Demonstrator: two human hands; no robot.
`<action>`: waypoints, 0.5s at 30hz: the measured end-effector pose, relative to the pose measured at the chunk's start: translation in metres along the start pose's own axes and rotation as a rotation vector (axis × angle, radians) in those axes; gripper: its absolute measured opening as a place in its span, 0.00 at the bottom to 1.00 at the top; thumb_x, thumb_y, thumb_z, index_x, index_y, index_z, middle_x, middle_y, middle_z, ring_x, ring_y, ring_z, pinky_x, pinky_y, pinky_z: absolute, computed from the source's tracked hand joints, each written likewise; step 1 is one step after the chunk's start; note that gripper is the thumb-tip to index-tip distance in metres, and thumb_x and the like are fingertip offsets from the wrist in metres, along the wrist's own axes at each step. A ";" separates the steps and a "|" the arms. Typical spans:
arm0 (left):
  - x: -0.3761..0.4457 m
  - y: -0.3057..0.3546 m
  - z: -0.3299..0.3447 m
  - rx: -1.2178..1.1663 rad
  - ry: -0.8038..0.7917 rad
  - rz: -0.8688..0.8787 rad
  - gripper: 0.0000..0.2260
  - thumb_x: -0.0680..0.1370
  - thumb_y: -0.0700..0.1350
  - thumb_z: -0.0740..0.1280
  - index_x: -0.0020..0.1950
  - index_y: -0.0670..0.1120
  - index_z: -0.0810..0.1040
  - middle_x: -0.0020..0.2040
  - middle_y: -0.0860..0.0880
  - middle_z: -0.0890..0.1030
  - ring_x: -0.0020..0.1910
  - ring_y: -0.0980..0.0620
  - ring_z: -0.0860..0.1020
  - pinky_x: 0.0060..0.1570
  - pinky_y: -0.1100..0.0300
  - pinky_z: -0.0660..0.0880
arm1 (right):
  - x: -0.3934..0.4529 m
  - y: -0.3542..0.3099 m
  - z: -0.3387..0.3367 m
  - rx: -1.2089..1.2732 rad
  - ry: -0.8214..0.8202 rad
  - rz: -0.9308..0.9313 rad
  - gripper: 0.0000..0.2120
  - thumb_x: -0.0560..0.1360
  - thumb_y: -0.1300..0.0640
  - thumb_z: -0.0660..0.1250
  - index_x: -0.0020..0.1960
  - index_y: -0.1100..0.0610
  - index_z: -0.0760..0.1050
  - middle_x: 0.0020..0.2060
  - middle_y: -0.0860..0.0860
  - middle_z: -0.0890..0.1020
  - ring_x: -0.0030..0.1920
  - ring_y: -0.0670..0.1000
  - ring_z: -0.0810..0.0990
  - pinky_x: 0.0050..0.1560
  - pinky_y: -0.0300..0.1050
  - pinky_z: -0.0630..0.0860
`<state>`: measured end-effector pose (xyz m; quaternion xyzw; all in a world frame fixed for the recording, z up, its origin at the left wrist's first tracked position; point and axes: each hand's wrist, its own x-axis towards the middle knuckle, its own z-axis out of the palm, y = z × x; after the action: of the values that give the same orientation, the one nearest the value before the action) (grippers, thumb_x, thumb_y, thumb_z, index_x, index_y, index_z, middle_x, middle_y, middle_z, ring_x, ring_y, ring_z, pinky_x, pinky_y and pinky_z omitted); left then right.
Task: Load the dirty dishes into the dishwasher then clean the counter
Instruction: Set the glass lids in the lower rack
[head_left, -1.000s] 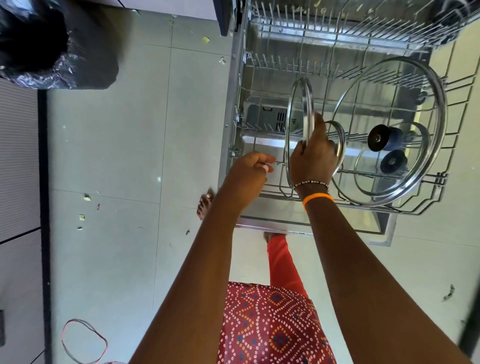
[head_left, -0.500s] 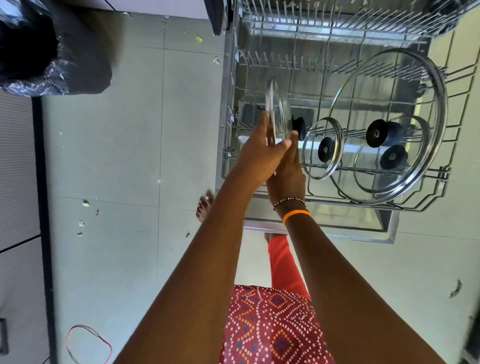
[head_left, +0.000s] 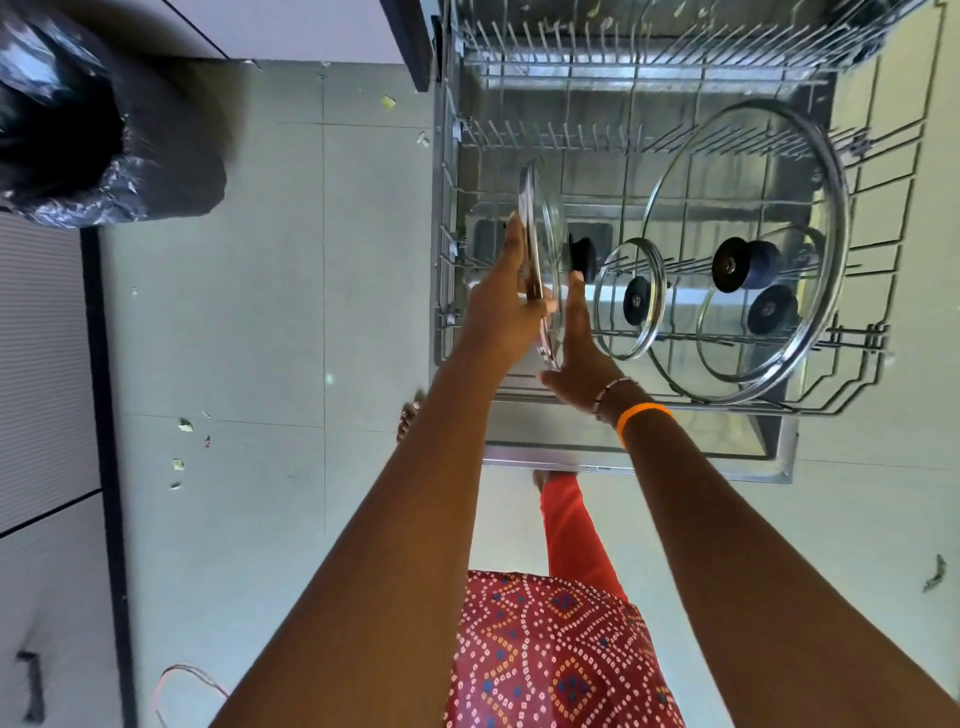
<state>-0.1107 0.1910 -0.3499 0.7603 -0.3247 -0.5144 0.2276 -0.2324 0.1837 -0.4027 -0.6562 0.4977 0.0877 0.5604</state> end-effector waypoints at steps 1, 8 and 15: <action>-0.002 -0.002 -0.002 -0.034 -0.033 -0.025 0.40 0.76 0.36 0.67 0.77 0.49 0.43 0.64 0.39 0.74 0.57 0.45 0.78 0.53 0.52 0.78 | -0.002 -0.001 -0.009 0.017 -0.032 0.008 0.48 0.69 0.73 0.62 0.74 0.54 0.32 0.76 0.52 0.41 0.66 0.63 0.69 0.58 0.58 0.74; -0.024 0.000 0.000 -0.199 -0.006 -0.148 0.22 0.76 0.40 0.67 0.69 0.43 0.66 0.61 0.44 0.76 0.58 0.48 0.75 0.53 0.62 0.73 | -0.013 0.001 -0.045 0.174 0.315 0.117 0.25 0.71 0.74 0.56 0.66 0.60 0.68 0.64 0.54 0.74 0.52 0.57 0.78 0.44 0.43 0.80; -0.052 0.020 -0.011 -0.335 0.176 -0.213 0.15 0.79 0.40 0.62 0.66 0.43 0.72 0.60 0.45 0.76 0.58 0.47 0.75 0.57 0.58 0.75 | -0.029 -0.044 -0.055 0.318 0.354 0.059 0.15 0.72 0.73 0.57 0.55 0.64 0.75 0.51 0.57 0.81 0.39 0.51 0.79 0.32 0.28 0.74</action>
<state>-0.1192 0.2153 -0.2995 0.7839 -0.1314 -0.5140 0.3224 -0.2379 0.1492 -0.3353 -0.5500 0.6149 -0.0918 0.5576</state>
